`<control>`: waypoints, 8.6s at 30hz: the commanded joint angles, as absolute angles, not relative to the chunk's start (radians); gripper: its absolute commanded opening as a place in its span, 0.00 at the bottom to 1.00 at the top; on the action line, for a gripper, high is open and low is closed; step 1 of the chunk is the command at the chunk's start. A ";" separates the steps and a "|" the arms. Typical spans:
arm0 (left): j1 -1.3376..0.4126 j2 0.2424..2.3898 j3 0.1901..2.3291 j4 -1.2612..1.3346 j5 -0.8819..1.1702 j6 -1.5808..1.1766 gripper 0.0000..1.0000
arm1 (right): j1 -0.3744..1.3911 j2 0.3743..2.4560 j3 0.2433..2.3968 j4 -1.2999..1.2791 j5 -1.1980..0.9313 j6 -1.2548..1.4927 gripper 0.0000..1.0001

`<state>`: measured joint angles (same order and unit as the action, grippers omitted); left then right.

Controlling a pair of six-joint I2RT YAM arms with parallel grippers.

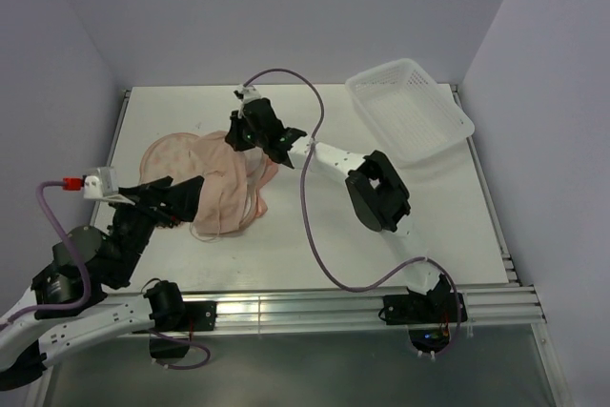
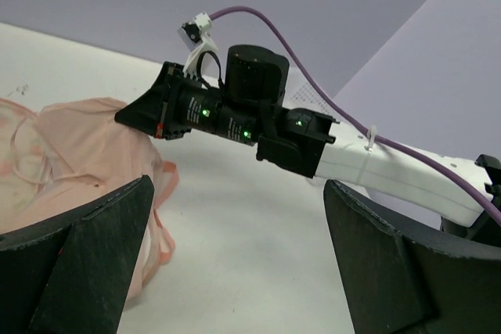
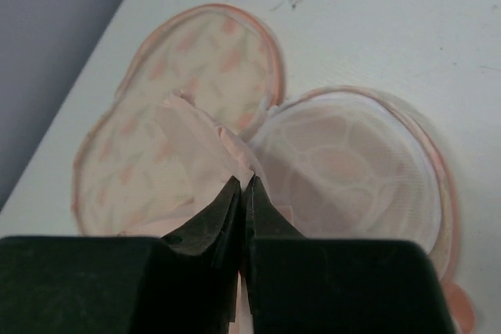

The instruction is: Place the bra in the laundry bag and zip it closed

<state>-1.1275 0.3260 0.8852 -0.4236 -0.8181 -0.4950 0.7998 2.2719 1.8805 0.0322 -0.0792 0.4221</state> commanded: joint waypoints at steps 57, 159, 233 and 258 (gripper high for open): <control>-0.357 0.600 0.226 -0.483 -0.517 -1.433 0.36 | 0.802 1.261 0.773 0.206 -0.124 0.502 0.68; -0.012 1.784 1.143 -0.049 -0.008 -0.483 0.22 | 0.834 1.286 0.762 0.216 -0.160 0.488 0.66; -0.069 1.908 1.261 -0.166 -0.044 -0.334 0.37 | 0.834 1.310 0.758 0.218 -0.153 0.485 0.66; -0.067 1.996 1.318 -0.175 -0.109 -0.291 0.26 | 0.836 1.333 0.765 0.216 -0.166 0.483 0.66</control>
<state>-0.0669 1.9732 1.2823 -0.1844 -0.0937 -0.3187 0.8272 1.3312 0.7456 0.1802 -0.1665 0.4992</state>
